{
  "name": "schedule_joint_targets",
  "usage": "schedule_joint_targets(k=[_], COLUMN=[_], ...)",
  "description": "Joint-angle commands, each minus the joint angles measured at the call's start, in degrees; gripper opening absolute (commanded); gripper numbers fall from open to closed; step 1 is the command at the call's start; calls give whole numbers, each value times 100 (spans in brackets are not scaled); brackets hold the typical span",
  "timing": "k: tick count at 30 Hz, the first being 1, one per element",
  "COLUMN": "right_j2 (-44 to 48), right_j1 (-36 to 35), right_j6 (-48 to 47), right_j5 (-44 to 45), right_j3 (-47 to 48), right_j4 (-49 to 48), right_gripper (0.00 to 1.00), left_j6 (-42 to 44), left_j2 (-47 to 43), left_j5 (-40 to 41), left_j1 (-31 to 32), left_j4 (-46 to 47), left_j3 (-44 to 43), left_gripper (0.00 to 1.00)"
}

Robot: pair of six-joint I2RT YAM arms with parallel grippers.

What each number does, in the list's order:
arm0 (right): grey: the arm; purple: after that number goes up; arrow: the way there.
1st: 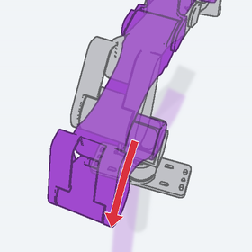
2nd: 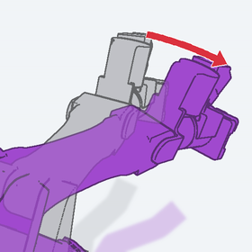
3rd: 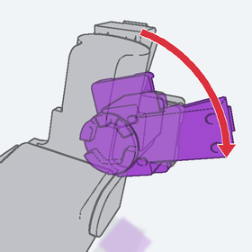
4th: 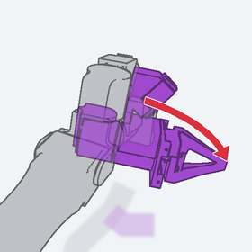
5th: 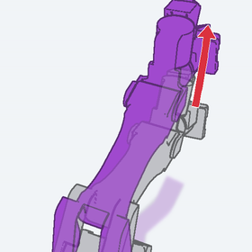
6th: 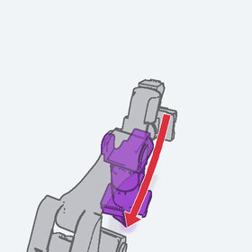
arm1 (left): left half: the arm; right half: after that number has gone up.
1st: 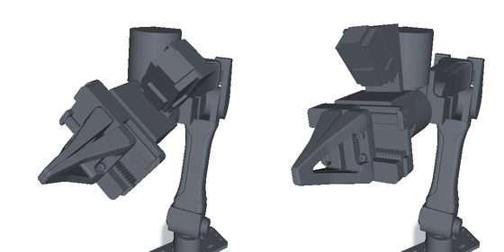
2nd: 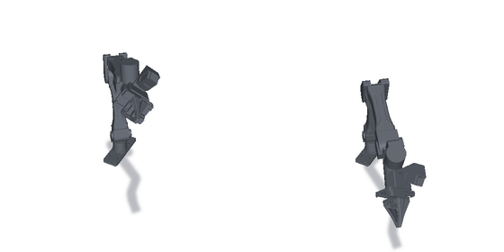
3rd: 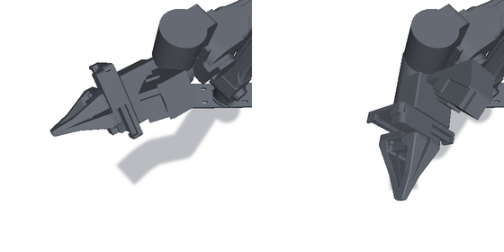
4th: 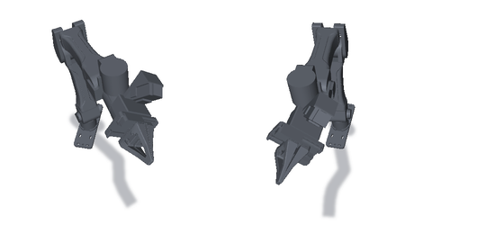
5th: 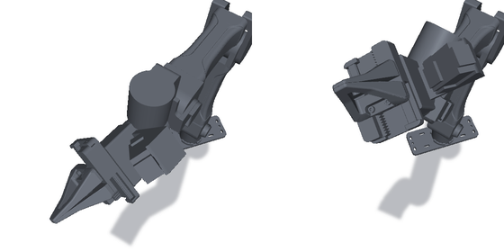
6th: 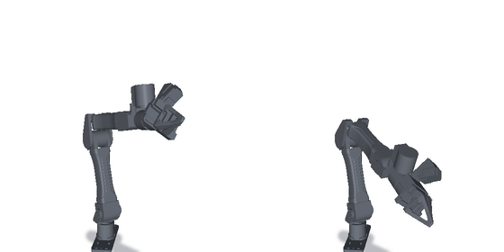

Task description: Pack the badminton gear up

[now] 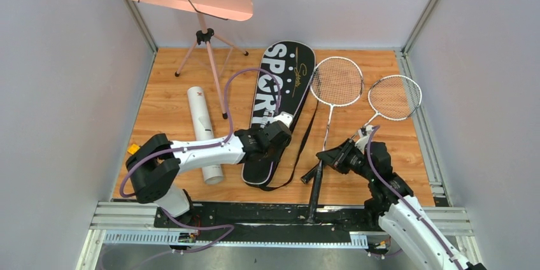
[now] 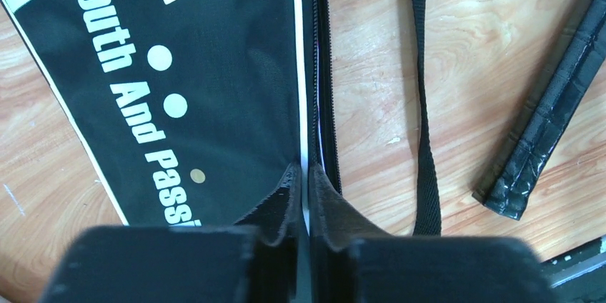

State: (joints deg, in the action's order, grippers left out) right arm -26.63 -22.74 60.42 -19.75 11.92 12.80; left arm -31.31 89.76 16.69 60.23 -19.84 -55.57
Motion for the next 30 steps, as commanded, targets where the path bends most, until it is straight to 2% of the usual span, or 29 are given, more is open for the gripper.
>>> schedule_joint_targets(k=[1,7,15,20,25,30], right_j2=[103,69,-203,-471,-682,-848], right_j1=[-27,-29,-30,-33,-37,-117], right_j6=[68,142,105,-63,-49,-158], right_j5=[84,-25,7,-78,-626,-953], right_j3=[34,-11,30,-52,-212,-296], right_j4=[-128,-7,73,-312,-1063,-1388], right_gripper=[0,0,0,0,0,0], left_j6=[-9,-112,-414,-419,-273,-87], left_j2=[-91,56,-712,-949,-1088,-1083], left_j5=[51,-148,-135,-164,-312,-359], left_j1=[2,-19,-16,-11,-19,-11], left_j4=[272,641,1031,1137,1398,1387], left_j3=[134,361,637,749,902,891], left_gripper=[2,0,0,0,0,0])
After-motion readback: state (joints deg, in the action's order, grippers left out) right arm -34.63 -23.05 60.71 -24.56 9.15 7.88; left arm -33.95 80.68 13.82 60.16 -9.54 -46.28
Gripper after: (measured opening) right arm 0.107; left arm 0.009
